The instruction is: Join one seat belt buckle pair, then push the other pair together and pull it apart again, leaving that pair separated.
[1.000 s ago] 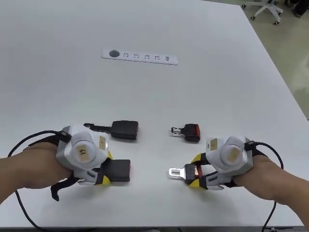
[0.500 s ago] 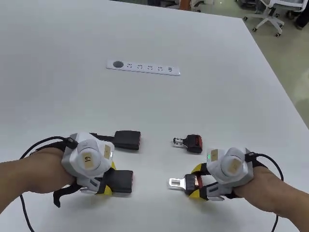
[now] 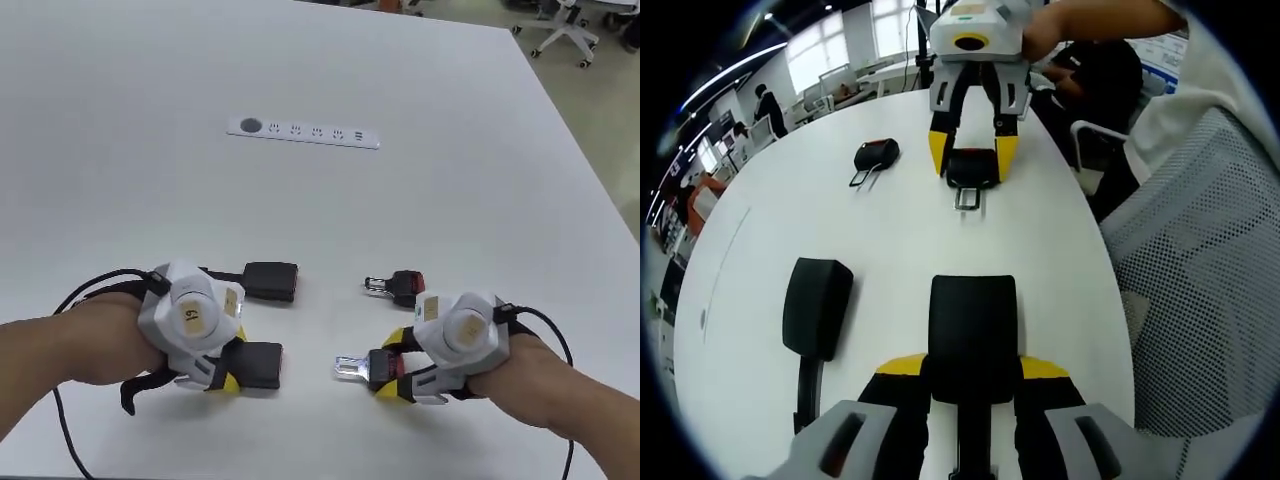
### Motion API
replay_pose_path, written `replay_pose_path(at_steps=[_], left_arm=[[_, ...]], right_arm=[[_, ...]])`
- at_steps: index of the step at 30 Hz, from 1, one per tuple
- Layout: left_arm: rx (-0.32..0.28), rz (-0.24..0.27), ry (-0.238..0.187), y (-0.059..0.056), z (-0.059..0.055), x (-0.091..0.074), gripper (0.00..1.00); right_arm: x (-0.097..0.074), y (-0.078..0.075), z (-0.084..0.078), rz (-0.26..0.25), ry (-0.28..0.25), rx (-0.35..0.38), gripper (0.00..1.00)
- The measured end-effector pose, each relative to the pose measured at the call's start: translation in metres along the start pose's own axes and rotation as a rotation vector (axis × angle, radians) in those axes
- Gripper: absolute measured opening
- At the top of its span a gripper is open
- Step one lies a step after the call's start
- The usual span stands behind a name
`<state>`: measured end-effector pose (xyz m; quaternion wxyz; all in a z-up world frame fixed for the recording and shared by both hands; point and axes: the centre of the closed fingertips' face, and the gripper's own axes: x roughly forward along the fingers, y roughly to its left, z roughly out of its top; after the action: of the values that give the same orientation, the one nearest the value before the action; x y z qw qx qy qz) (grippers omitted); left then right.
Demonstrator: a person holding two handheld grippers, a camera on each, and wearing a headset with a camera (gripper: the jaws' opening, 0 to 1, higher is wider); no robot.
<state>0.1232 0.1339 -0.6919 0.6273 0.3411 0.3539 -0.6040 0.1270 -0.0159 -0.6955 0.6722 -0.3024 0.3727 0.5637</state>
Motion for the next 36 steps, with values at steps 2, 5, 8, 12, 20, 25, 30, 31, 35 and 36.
replay_pose_path(at_steps=[2, 5, 8, 12, 20, 25, 30, 31, 35, 36], left_arm=[[0.000, 0.000, 0.001, 0.000, 0.001, 0.000, 0.33], [-0.001, 0.001, 0.002, -0.001, 0.001, -0.001, 0.33], [-0.003, 0.001, 0.003, 0.000, 0.000, 0.000, 0.33], [-0.005, -0.002, 0.005, -0.001, 0.002, -0.001, 0.33], [-0.012, -0.001, 0.001, 0.000, 0.001, -0.001, 0.33], [-0.011, -0.004, 0.002, 0.003, -0.001, 0.001, 0.33], [-0.013, -0.003, 0.002, 0.001, 0.000, 0.000, 0.33], [-0.014, -0.003, 0.002, 0.001, 0.000, 0.001, 0.33], [-0.016, -0.002, 0.003, 0.000, 0.001, -0.001, 0.33], [-0.016, -0.002, 0.003, 0.000, 0.002, -0.001, 0.33]], right_arm=[[0.002, 0.001, 0.004, 0.003, -0.008, -0.002, 0.34], [0.006, 0.005, 0.011, 0.008, -0.019, -0.007, 0.34], [0.010, 0.009, 0.019, 0.010, -0.030, -0.012, 0.34], [0.017, 0.009, 0.027, 0.011, -0.039, -0.014, 0.34], [0.027, 0.015, 0.044, 0.011, -0.045, -0.045, 0.34], [0.030, 0.013, 0.048, 0.003, -0.048, -0.046, 0.34], [0.032, 0.012, 0.051, -0.004, -0.052, -0.044, 0.34], [0.033, 0.012, 0.052, -0.004, -0.053, -0.045, 0.34], [0.032, 0.014, 0.054, -0.005, -0.053, -0.046, 0.34], [0.032, 0.014, 0.054, -0.005, -0.054, -0.045, 0.34]])
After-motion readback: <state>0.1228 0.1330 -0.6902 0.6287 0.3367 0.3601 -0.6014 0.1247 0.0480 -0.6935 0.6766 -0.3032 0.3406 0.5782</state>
